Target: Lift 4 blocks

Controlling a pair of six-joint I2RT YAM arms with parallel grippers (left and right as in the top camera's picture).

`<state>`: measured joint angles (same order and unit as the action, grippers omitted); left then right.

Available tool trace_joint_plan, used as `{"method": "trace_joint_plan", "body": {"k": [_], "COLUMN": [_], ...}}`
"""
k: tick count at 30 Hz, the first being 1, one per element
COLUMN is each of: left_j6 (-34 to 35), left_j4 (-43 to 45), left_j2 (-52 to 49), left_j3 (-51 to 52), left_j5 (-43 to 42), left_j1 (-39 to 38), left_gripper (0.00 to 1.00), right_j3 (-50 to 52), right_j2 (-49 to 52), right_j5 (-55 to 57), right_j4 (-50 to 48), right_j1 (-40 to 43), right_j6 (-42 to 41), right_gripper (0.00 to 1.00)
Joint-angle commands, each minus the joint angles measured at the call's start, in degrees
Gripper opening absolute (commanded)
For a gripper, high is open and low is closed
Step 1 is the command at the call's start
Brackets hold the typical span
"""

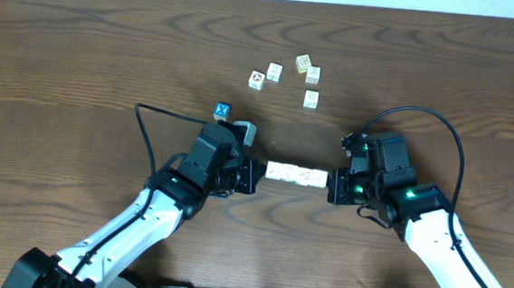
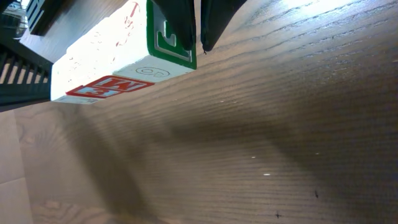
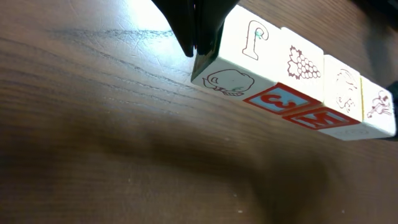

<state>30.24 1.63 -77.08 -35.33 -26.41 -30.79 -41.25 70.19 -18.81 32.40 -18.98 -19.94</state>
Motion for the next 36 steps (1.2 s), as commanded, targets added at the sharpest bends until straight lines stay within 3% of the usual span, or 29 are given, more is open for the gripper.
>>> {"method": "trace_joint_plan", "body": {"k": [1, 36], "left_j6": [0.76, 1.90], "left_j4": [1.51, 1.51], "left_j2": [0.68, 2.29], "left_j3": [-1.18, -1.18], "left_j5": [-6.62, -6.60], "left_j1": [-1.44, -1.44], "left_gripper": [0.07, 0.07], "right_j3": [-3.02, -4.20], "right_j2": [-0.61, -0.63], "right_j5": [-10.10, -10.10], "right_j4": [-0.39, 0.48], "right_j1": [-2.89, -2.86], "right_j6": [1.20, 1.36], "right_gripper": [0.01, 0.01]}}
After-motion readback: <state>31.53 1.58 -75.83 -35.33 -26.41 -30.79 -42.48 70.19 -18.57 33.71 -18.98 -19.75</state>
